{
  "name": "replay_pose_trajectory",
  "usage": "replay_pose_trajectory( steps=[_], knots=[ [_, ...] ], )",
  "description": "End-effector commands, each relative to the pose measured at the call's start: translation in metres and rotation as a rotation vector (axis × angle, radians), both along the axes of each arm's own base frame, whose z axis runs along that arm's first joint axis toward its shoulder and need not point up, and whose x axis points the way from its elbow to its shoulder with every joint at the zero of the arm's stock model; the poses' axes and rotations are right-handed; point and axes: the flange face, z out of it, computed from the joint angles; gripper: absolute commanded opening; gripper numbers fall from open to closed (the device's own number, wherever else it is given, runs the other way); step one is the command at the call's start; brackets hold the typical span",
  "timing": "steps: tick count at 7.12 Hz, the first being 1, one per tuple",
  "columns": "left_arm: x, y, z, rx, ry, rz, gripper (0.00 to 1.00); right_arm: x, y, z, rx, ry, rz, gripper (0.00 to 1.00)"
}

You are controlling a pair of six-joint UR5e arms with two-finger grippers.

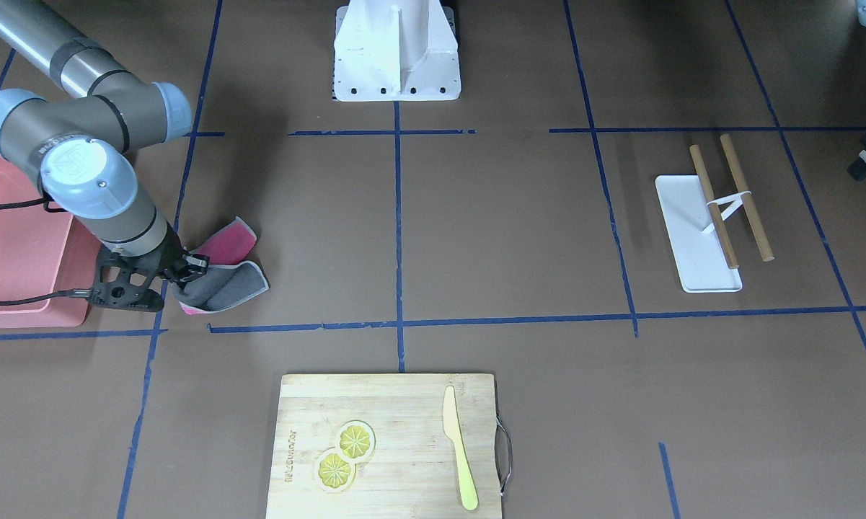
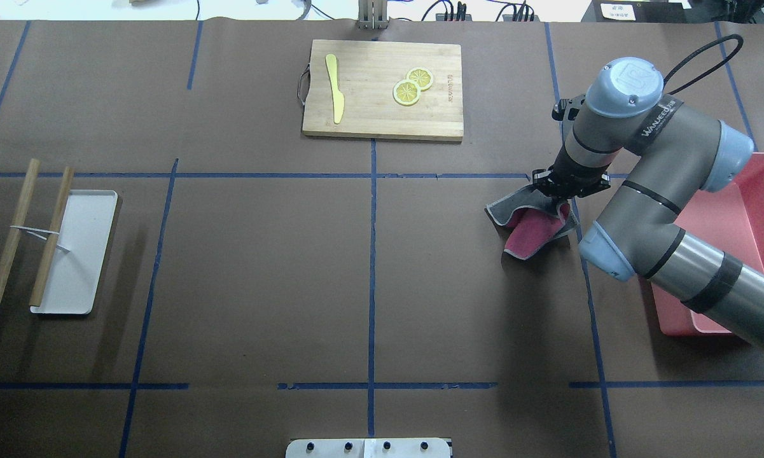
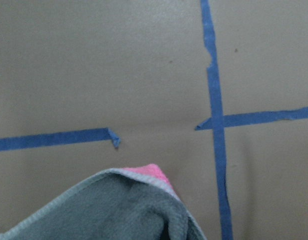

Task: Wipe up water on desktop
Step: 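Wipe the cloth back toward the robot and again toward the bin with the right gripper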

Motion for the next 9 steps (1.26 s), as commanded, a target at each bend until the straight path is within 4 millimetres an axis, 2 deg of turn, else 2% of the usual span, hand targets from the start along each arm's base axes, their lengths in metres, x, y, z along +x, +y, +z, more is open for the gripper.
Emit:
replay_pose_trajectory(
  steps=[1, 3, 4, 5, 6, 8, 9],
  knots=[
    [0.0, -0.002, 0.001, 0.0, -0.002, -0.001, 1.0, -0.034, 0.023, -0.025, 0.002, -0.054, -0.07, 0.0],
    [-0.002, -0.004, -0.003, 0.01, -0.004, -0.006, 1.0, -0.071, 0.073, -0.047, -0.014, -0.087, -0.117, 0.0],
    [-0.003, -0.005, -0.002, 0.008, -0.006, -0.008, 1.0, -0.08, 0.102, -0.072, -0.021, -0.125, -0.125, 0.0],
    [-0.006, -0.006, -0.004, 0.011, -0.007, -0.015, 1.0, -0.102, 0.141, -0.08, -0.056, -0.133, -0.147, 0.0],
    [-0.007, -0.006, -0.003, 0.012, -0.007, -0.016, 1.0, -0.109, 0.157, -0.082, -0.089, -0.134, -0.133, 0.0],
    [-0.007, -0.006, -0.005, 0.013, -0.005, -0.016, 1.0, -0.106, 0.156, -0.079, -0.092, -0.13, -0.131, 0.0],
    [-0.007, -0.006, -0.004, 0.011, -0.005, -0.016, 1.0, -0.083, 0.124, -0.066, -0.082, -0.113, -0.083, 0.0]
  ],
)
